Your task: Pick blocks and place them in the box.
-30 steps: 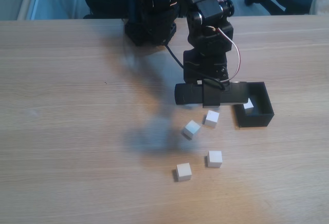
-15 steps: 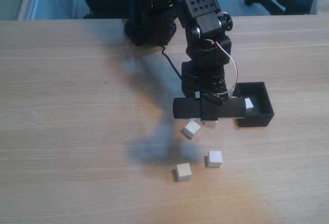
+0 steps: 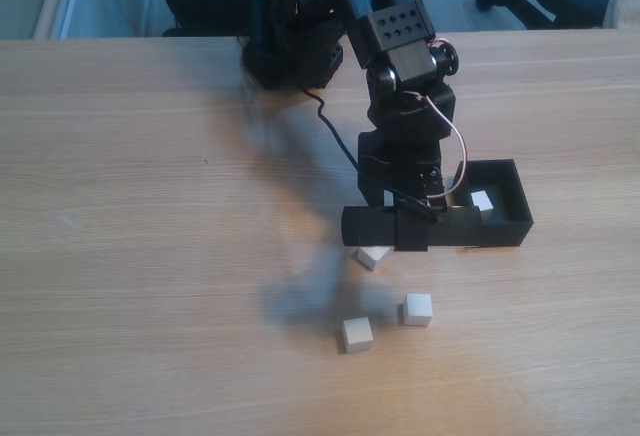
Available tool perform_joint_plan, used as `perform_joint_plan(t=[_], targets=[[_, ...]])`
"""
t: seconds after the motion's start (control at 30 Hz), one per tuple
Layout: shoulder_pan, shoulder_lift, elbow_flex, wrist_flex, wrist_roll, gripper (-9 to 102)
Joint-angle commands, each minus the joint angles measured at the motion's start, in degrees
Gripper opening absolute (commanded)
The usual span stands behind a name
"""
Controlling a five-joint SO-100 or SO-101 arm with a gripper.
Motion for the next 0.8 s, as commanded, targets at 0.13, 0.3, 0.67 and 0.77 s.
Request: perform_joint_plan(t=[0.13, 0.3, 0.67, 0.77], targets=[[0.0, -1.7, -4.9, -1.3, 1.1, 19], [0.0, -2.8, -5.6, -1.4, 1.5, 14], [-0.1, -0.9, -4.2, -3.2, 2.2, 0], [-0.4, 2.5, -3.7, -2.6, 2.1, 0]])
